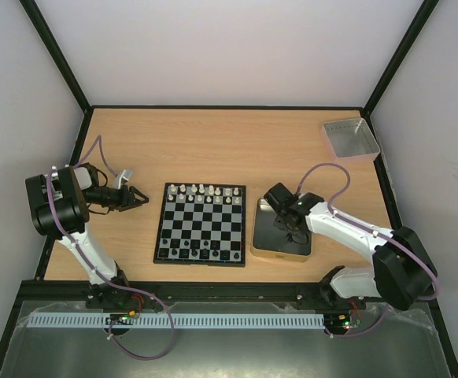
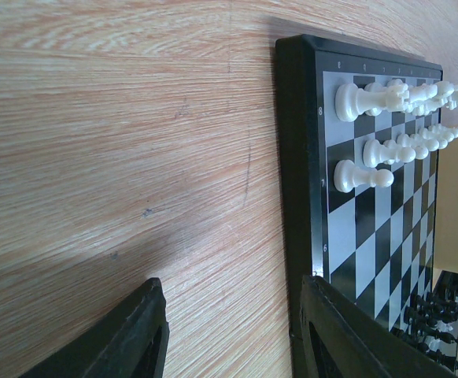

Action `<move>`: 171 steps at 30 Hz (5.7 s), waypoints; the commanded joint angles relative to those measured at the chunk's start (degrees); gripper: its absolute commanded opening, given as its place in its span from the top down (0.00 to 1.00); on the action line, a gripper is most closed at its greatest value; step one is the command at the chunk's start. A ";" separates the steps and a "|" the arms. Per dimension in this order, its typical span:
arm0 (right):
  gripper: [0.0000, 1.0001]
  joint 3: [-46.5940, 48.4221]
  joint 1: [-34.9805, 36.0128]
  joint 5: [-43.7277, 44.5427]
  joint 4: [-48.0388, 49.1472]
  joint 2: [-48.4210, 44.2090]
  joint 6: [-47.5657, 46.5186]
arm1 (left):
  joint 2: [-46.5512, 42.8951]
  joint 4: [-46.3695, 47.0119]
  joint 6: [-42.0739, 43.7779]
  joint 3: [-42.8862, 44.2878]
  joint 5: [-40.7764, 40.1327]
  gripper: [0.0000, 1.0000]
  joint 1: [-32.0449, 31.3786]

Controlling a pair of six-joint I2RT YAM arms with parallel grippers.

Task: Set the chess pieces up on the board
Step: Pick up the chess piece from the storage box, then place the chess piece on the chessboard, then pick up the chess piece from the storage box.

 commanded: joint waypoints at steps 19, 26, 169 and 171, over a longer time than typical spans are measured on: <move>0.71 -7.46 -2.28 -3.62 7.13 -2.38 -1.78 | 5.19 5.15 -0.06 -2.33 -19.58 0.51 -0.20; 0.78 -8.13 -2.79 -4.12 8.09 -2.10 -2.36 | 5.18 5.28 -0.16 -2.29 -19.74 0.51 -0.19; 0.76 -7.68 -0.77 -4.13 3.29 -5.35 1.94 | 5.61 4.81 0.05 -2.08 -19.28 0.51 -0.17; 0.76 -8.48 -0.77 -4.41 3.96 -5.42 1.95 | 5.61 4.84 0.11 -2.11 -19.33 0.51 -0.12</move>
